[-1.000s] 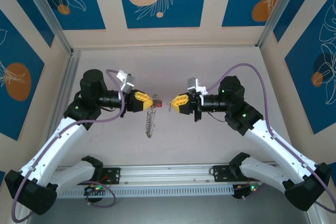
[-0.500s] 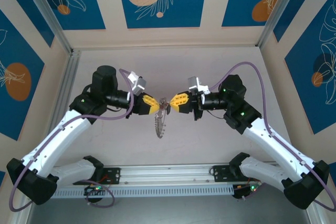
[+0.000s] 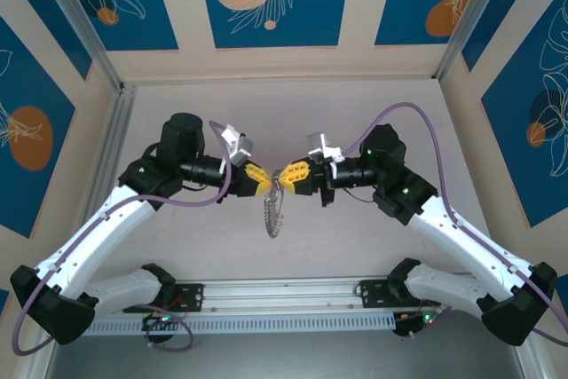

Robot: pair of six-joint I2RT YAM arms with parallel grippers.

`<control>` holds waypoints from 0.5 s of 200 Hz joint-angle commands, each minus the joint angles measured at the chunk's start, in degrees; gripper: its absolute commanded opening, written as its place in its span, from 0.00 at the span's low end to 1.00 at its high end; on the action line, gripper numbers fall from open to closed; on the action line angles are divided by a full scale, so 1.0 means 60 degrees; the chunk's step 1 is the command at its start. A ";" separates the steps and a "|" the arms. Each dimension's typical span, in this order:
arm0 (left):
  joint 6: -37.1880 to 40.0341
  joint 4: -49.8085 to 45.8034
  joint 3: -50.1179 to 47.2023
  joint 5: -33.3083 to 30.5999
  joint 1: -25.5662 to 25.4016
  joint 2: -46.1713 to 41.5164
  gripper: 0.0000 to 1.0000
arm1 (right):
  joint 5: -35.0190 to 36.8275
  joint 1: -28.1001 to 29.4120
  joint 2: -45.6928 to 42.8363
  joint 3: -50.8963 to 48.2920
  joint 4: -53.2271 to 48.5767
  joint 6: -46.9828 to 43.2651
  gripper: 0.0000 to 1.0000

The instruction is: Put the keys on the keyring

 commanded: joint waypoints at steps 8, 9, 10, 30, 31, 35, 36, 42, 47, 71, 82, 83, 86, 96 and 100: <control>0.0232 0.0033 0.0398 -0.0013 -0.0081 -0.0108 0.00 | 0.0445 0.0161 0.0024 0.0331 -0.0635 -0.0429 0.00; 0.0232 0.0034 0.0393 -0.0010 -0.0074 -0.0108 0.00 | 0.0466 0.0165 0.0023 0.0339 -0.0653 -0.0446 0.00; 0.0232 0.0042 0.0391 -0.0008 -0.0079 -0.0108 0.00 | 0.0483 0.0174 0.0023 0.0343 -0.0670 -0.0448 0.00; 0.0210 0.0044 0.0375 -0.0006 -0.0072 -0.0093 0.00 | 0.0896 0.0256 -0.0033 0.0305 -0.0762 -0.0591 0.00; 0.0214 0.0047 0.0374 -0.0006 -0.0070 -0.0093 0.00 | 0.0918 0.0264 -0.0034 0.0297 -0.0760 -0.0608 0.00; 0.0216 0.0035 0.0374 0.0001 -0.0075 -0.0092 0.00 | 0.0989 0.0282 -0.0047 0.0278 -0.0745 -0.0610 0.00; 0.0217 0.0035 0.0381 0.0005 -0.0079 -0.0093 0.00 | 0.1008 0.0277 -0.0056 0.0269 -0.0745 -0.0610 0.00; 0.0201 0.0053 0.0392 0.0034 -0.0083 -0.0093 0.00 | 0.1125 0.0276 -0.0072 0.0239 -0.0704 -0.0603 0.00; 0.0189 0.0063 0.0396 0.0052 -0.0078 -0.0093 0.00 | 0.1195 0.0286 -0.0073 0.0230 -0.0701 -0.0628 0.00; 0.0201 0.0034 0.0388 0.0077 -0.0073 -0.0108 0.00 | 0.1418 0.0301 -0.0154 0.0063 -0.0483 -0.0578 0.00; 0.0189 0.0038 0.0365 0.0082 -0.0082 -0.0118 0.00 | 0.1451 0.0290 -0.0251 -0.0043 -0.0290 -0.0489 0.00; 0.0189 0.0036 0.0369 0.0082 -0.0075 -0.0113 0.00 | 0.1444 0.0288 -0.0261 -0.0061 -0.0268 -0.0483 0.00; 0.0188 0.0048 0.0351 0.0082 -0.0076 -0.0121 0.00 | 0.1451 0.0279 -0.0278 -0.0079 -0.0218 -0.0451 0.00; 0.0185 0.0037 0.0350 0.0081 -0.0079 -0.0132 0.00 | 0.1375 0.0218 -0.0331 -0.0171 -0.0039 -0.0325 0.00; 0.0188 0.0042 0.0344 0.0082 -0.0071 -0.0136 0.00 | 0.1350 0.0192 -0.0337 -0.0178 0.0011 -0.0296 0.00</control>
